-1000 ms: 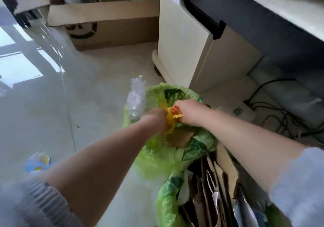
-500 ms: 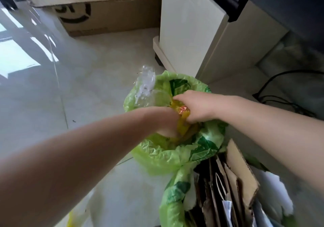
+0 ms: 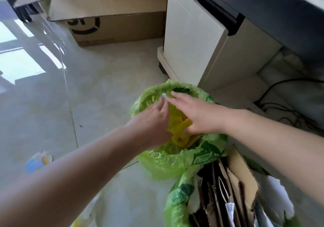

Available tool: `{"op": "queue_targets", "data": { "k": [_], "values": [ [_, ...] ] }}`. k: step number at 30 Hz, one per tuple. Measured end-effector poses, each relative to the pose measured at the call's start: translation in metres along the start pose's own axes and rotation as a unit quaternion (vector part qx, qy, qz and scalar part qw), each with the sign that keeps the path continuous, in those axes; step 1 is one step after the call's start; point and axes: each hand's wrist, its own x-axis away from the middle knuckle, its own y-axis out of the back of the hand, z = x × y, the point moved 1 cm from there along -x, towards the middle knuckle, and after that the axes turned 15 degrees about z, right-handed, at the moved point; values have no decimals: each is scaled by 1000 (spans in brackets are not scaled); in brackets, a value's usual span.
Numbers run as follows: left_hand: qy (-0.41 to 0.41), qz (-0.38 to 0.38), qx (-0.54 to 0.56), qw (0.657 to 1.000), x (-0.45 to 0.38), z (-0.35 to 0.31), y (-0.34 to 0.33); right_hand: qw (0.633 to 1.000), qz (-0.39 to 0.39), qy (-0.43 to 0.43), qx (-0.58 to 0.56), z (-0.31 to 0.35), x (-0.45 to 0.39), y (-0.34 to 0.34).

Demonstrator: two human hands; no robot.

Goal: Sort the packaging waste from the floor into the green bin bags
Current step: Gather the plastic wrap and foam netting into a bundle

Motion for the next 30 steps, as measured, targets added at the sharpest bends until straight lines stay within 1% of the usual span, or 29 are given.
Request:
{"op": "queue_targets", "data": {
  "k": [3, 6, 7, 8, 9, 10, 12, 14, 16, 17, 18, 20, 21, 22, 23, 24, 26, 28, 30],
  "values": [
    [10, 106, -9, 994, -28, -10, -18, 998, 42, -33, 29, -10, -25, -24],
    [-15, 208, -35, 977, -63, -19, -39, 993, 96, -59, 41, -19, -51, -43],
    [-17, 242, -24, 970, -70, -21, -42, 991, 112, -66, 43, -21, -56, -47],
    [-19, 252, 10, 967, -73, -22, -42, 989, 120, -71, 46, -24, -60, -48],
    [-11, 228, 77, 971, -73, -21, -40, 988, 121, -75, 52, -26, -62, -46],
    [-8, 189, 131, 973, -71, -18, -36, 988, 115, -76, 62, -28, -63, -43],
    [-47, 85, 174, 980, -52, -11, -24, 991, 90, -76, 70, -25, -56, -30],
    [-95, 18, 222, 970, -22, 1, -14, 993, 68, -64, 66, -14, -40, -12],
    [-148, -33, 320, 935, 19, 18, -5, 995, 43, -59, 74, 5, -20, 9],
    [-160, -60, 362, 916, 38, 31, -2, 995, 8, -51, 80, 18, -9, 20],
    [-160, -89, 398, 899, 58, 46, -1, 996, -45, -29, 73, 35, 0, 29],
    [-131, -160, 466, 860, 98, 81, -10, 985, -165, 35, 27, 77, 16, 41],
    [-104, -197, 497, 838, 119, 99, -19, 976, -208, 67, 8, 102, 21, 43],
    [-70, -231, 525, 816, 140, 117, -32, 968, -231, 95, -6, 127, 24, 41],
    [-32, -255, 542, 800, 161, 134, -47, 964, -236, 122, -13, 152, 24, 37],
    [8, -268, 550, 791, 180, 150, -64, 962, -227, 148, -16, 178, 21, 31],
    [76, -272, 551, 785, 218, 176, -106, 965, -185, 184, 3, 225, 7, 12],
    [129, -259, 548, 785, 250, 199, -154, 971, -131, 193, 50, 265, -15, -16],
    [175, -225, 545, 788, 274, 212, -202, 971, -68, 203, 105, 300, -42, -52]
  ]
}}
